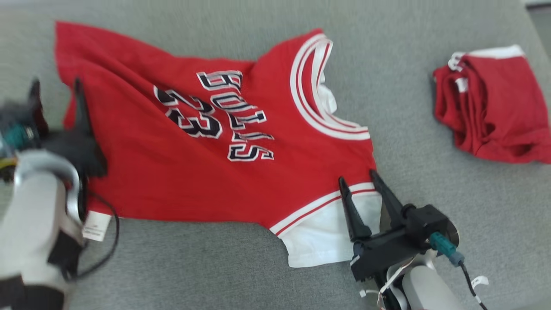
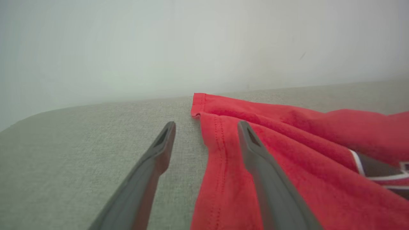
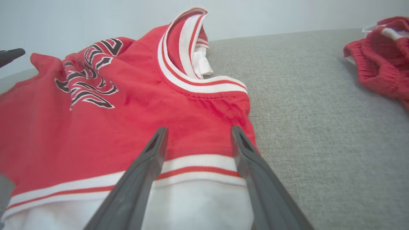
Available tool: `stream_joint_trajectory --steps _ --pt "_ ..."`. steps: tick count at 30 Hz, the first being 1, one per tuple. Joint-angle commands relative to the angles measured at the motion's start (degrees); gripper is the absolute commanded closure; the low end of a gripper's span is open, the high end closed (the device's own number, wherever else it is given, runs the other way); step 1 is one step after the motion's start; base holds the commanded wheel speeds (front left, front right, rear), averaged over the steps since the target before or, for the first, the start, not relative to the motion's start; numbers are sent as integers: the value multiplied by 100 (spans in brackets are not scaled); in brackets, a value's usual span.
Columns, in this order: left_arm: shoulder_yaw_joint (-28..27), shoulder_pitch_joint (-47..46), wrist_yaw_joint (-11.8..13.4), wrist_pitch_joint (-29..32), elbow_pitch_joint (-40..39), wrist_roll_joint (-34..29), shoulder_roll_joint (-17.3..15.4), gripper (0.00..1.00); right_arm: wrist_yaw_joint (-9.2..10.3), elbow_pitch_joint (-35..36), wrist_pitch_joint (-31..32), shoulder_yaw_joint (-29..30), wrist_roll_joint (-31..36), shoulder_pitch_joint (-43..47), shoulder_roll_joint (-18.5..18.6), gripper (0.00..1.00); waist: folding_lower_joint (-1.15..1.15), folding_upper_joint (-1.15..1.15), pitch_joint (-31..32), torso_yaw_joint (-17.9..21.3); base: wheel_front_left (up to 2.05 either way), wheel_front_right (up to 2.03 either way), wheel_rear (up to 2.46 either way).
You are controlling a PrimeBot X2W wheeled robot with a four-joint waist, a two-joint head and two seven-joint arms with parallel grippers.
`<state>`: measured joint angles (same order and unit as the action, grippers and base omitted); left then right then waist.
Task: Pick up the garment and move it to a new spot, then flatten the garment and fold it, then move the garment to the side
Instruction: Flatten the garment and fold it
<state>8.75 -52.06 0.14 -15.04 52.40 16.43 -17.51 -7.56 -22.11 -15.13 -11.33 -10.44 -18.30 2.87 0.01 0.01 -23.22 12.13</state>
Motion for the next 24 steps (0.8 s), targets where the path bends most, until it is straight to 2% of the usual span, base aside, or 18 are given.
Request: stream_joint_trajectory --steps 1,15,24 --pt "-44 231 35 -17 -144 -35 -2 0 17 -16 3 -15 36 106 7 0 -1 -1 653 -184 0 0 0" --pt "-686 2893 174 -17 -1451 -110 590 0 17 -115 3 57 178 898 7 0 -1 -1 2081 -362 0 0 0" --pt "-1076 4203 209 -18 -2351 -349 975 0 17 64 3 267 235 1348 6 0 -1 -1 2363 -541 0 0 0"
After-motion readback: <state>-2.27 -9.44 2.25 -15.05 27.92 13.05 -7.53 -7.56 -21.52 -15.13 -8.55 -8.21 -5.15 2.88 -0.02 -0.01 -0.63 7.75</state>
